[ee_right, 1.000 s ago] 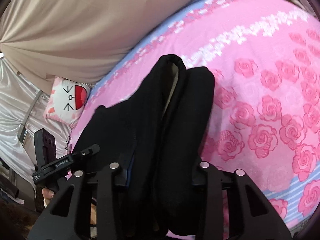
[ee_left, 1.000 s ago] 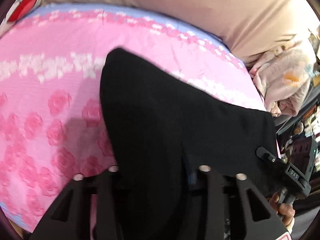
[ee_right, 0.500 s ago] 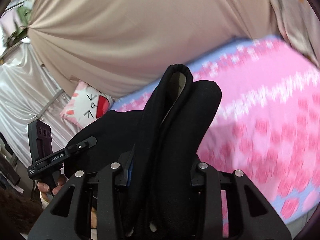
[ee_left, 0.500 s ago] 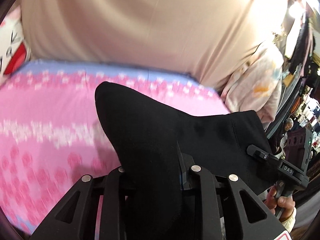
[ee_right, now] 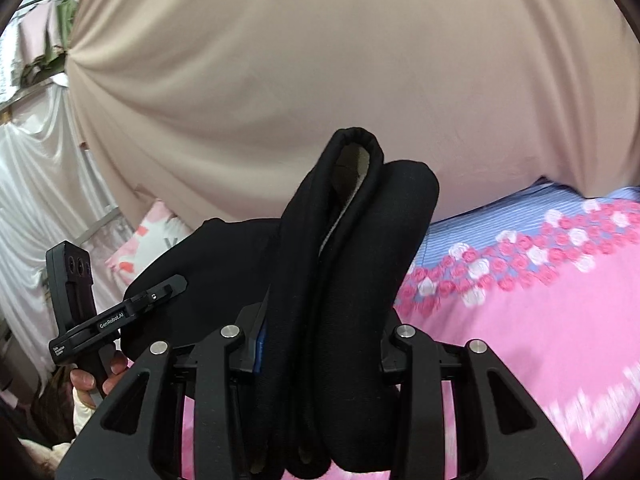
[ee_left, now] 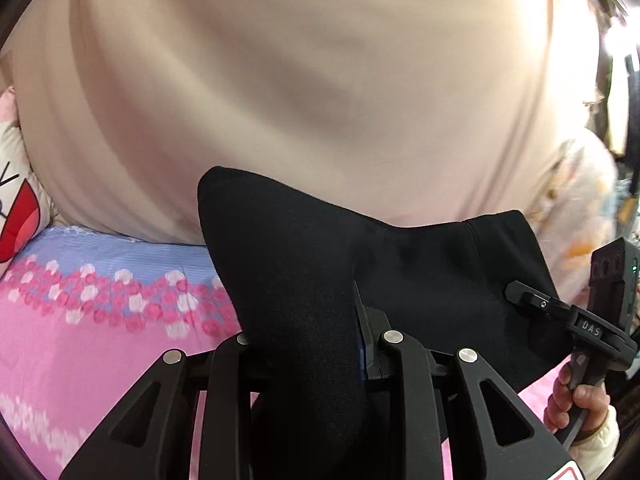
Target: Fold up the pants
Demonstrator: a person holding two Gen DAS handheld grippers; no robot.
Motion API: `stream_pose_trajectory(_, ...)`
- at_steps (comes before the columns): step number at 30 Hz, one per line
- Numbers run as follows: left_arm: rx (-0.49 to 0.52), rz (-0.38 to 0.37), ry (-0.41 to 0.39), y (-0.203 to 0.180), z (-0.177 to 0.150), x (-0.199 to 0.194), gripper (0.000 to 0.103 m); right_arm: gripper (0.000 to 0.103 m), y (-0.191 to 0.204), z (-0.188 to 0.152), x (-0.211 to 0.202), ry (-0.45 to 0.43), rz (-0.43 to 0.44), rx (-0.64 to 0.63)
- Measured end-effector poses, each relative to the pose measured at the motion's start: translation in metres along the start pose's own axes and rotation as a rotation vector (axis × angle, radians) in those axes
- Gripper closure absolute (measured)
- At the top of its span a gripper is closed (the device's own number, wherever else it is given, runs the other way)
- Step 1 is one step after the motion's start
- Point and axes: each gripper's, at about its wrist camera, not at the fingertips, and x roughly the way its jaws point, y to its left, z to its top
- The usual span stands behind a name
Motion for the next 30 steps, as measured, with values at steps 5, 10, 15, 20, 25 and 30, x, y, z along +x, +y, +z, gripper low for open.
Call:
stream_pose_trajectory(5,-0.041,0.046,0.095,0.043,-0.012,0.091,0.081,0.068,-0.049,-0.011,0.084,0.099,-0.032,0.064)
stream_pose_trajectory(10,-0.125,0.062,0.255,0.083,-0.045,0.158,0.08,0.067,-0.088,-0.044,0.14,0.221,-0.113,0.115)
stream_pose_trajectory(15,-0.155,0.076,0.283,0.104,-0.071,0.163,0.031,0.042,-0.122,-0.064,0.135,0.256,-0.1,0.24)
stream_pose_trajectory(20,-0.241,0.251,0.19,0.143,-0.073,0.092,0.026,0.035,-0.12,-0.051,0.053,0.103,-0.287,0.258)
stream_pose_trajectory(25,-0.133,0.357,0.032,0.127,-0.026,0.022,0.029,0.053,-0.037,-0.012,0.019,0.021,-0.284,-0.011)
stream_pose_trajectory(30,-0.027,0.313,0.132,0.067,0.004,0.094,0.026,0.054,0.022,-0.009,0.129,0.181,-0.222,-0.173)
